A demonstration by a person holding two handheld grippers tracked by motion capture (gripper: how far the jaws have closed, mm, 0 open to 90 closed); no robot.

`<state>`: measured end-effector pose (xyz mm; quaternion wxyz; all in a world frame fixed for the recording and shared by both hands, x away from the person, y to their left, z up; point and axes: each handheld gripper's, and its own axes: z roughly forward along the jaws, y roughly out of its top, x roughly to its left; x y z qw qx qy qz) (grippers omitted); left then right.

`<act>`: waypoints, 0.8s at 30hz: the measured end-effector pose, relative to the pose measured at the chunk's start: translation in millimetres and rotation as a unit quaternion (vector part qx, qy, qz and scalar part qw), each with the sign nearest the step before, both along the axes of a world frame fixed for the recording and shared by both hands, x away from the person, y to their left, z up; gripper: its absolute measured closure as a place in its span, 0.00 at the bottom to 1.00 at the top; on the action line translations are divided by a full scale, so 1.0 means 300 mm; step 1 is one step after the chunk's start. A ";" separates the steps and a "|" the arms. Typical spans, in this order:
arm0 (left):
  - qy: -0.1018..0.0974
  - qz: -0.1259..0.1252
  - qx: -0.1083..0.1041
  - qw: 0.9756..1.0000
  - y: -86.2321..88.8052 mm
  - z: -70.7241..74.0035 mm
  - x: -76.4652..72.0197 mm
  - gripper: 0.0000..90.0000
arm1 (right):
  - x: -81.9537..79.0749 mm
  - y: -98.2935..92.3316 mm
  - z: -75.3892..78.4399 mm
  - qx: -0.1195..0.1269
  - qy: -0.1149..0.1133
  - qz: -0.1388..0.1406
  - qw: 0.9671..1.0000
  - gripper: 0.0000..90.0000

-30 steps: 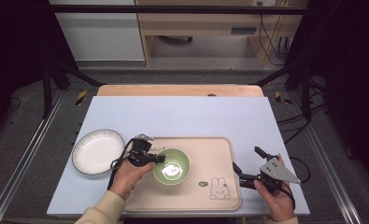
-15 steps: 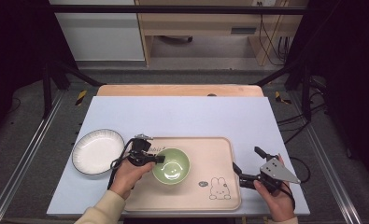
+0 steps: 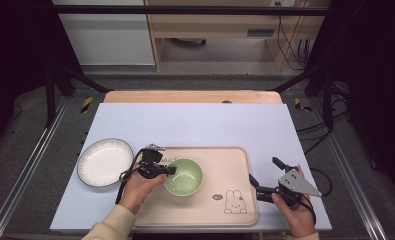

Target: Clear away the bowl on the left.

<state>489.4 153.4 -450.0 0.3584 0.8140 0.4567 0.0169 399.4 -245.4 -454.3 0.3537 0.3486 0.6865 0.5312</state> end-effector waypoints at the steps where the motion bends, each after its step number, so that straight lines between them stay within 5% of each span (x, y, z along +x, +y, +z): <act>1: -0.004 0.001 0.003 1.000 -0.002 0.000 -0.001 0.92 | 0.000 0.000 0.000 0.000 0.000 0.000 1.000 0.06; 24: -0.032 -0.004 0.023 0.999 -0.011 0.000 -0.016 0.92 | 0.001 0.001 -0.001 -0.001 0.000 0.001 1.000 0.06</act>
